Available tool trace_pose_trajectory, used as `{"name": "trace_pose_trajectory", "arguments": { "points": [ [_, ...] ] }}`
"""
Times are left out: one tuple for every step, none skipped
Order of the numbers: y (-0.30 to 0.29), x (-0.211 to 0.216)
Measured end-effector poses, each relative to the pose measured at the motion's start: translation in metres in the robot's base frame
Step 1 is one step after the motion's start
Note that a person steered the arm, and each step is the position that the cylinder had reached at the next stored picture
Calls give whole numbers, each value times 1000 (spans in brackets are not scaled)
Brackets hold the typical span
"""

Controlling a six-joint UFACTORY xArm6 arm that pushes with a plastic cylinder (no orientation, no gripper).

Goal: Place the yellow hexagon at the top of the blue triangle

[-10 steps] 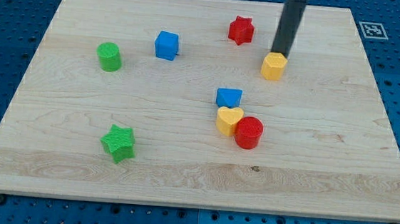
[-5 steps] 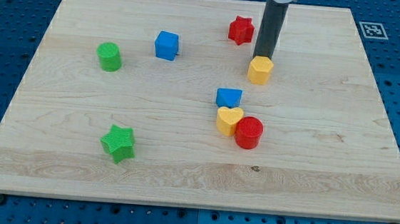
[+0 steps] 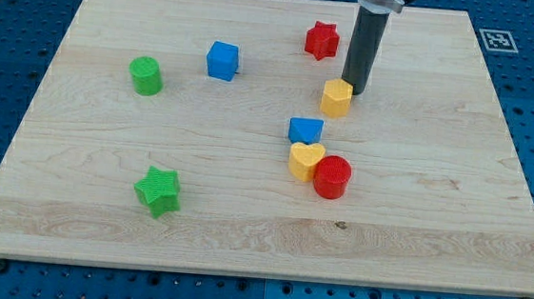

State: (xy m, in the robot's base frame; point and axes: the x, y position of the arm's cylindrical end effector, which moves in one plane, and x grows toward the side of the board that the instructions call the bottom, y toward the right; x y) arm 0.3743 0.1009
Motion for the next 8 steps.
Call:
{"name": "trace_pose_trajectory", "arguments": {
  "points": [
    [-14, 8],
    [-15, 8],
    [-8, 19],
    [-4, 19],
    [7, 19],
    [2, 28],
    [-1, 28],
    [-22, 28]
  ]
}}
